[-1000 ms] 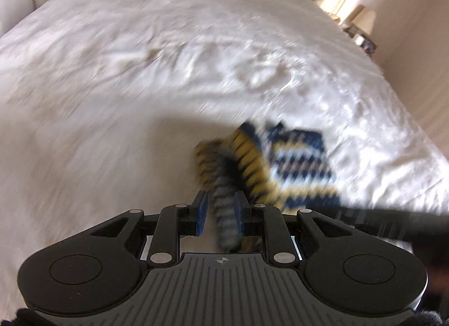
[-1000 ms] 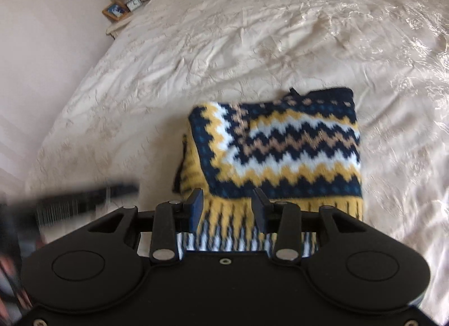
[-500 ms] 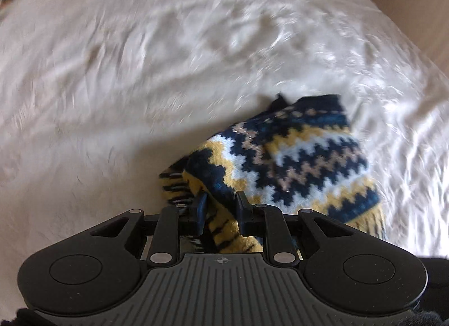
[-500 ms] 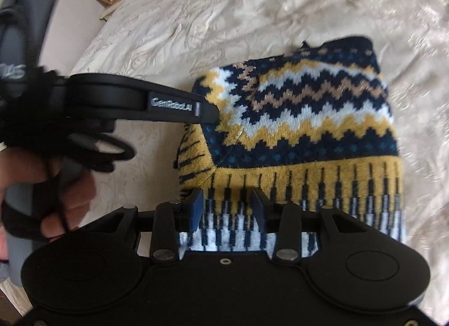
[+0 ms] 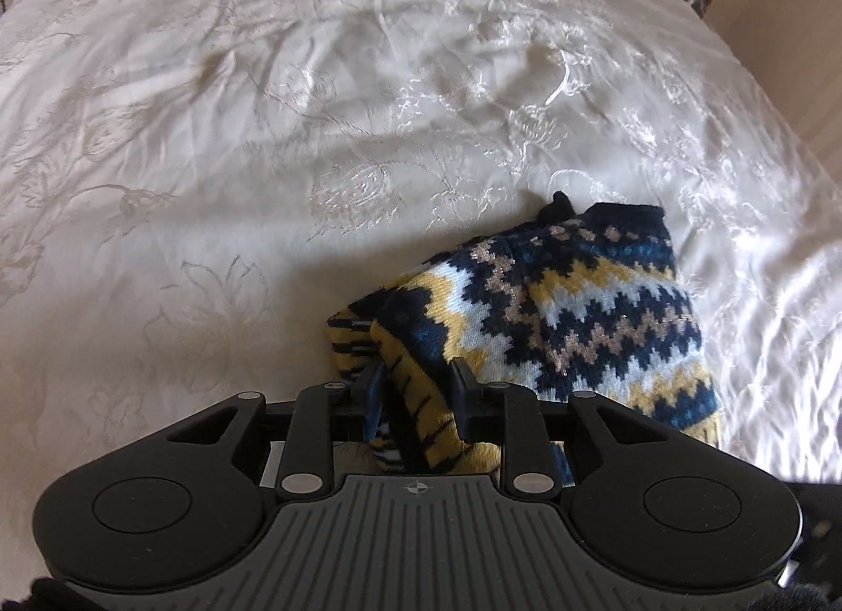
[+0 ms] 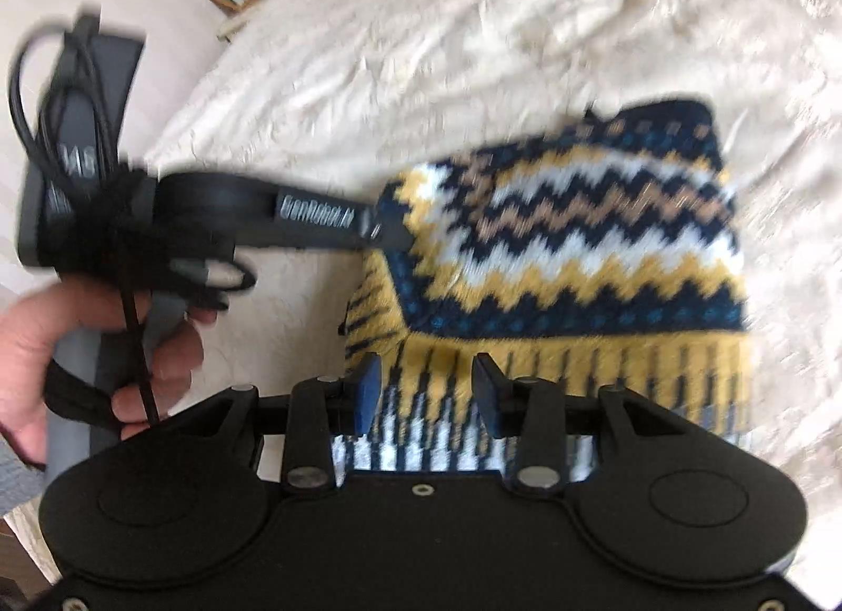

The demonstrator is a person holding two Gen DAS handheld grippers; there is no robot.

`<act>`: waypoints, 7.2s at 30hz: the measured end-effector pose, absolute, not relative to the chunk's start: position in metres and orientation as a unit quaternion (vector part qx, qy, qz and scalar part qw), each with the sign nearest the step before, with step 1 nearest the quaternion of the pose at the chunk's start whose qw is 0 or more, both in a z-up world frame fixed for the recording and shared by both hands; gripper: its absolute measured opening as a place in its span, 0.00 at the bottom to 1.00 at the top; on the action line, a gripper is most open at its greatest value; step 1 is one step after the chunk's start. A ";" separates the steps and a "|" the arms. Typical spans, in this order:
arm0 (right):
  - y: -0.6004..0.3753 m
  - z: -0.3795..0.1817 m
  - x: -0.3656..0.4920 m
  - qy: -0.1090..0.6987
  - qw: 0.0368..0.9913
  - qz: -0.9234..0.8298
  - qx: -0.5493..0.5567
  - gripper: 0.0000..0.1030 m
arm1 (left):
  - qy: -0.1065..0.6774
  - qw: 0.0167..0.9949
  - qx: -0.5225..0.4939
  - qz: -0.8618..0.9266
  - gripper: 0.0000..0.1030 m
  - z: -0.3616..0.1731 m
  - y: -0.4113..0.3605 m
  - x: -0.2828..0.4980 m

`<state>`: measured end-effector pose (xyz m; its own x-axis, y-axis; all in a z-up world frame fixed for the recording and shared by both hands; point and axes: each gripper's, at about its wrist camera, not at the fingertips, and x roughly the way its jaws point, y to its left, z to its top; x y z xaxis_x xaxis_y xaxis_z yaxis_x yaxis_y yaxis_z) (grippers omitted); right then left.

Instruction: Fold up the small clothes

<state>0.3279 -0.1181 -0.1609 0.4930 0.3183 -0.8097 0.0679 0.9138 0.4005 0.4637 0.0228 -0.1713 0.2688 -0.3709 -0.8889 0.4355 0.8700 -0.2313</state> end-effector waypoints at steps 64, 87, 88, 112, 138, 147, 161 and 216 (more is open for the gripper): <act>-0.131 -0.185 0.266 0.533 0.831 0.069 0.143 0.81 | 0.520 0.816 0.066 -0.242 0.32 -0.165 0.024 0.362; -0.253 -0.163 0.290 0.458 0.860 0.083 0.208 0.99 | 0.560 0.812 -0.031 -0.163 0.46 -0.180 0.045 0.337; -0.256 -0.166 0.300 0.460 0.856 0.087 0.218 0.99 | 0.571 0.803 -0.031 -0.169 0.50 -0.187 0.043 0.342; -0.257 -0.252 0.409 0.498 0.777 0.172 0.344 1.00 | 0.574 0.786 -0.068 -0.218 0.99 -0.228 0.027 0.349; -0.249 -0.187 0.380 0.483 0.815 0.155 0.279 0.41 | 0.548 0.781 -0.116 -0.275 0.20 -0.180 0.021 0.324; -0.275 -0.127 0.313 0.469 0.826 0.146 0.275 0.41 | 0.526 0.783 -0.102 -0.317 0.20 -0.147 0.014 0.304; -0.277 -0.179 0.260 0.542 0.786 0.133 0.265 0.44 | 0.611 0.739 -0.121 -0.258 0.22 -0.227 0.005 0.221; -0.266 -0.144 0.223 0.494 0.855 0.118 0.103 0.34 | 0.557 0.805 -0.039 -0.200 0.23 -0.216 -0.019 0.254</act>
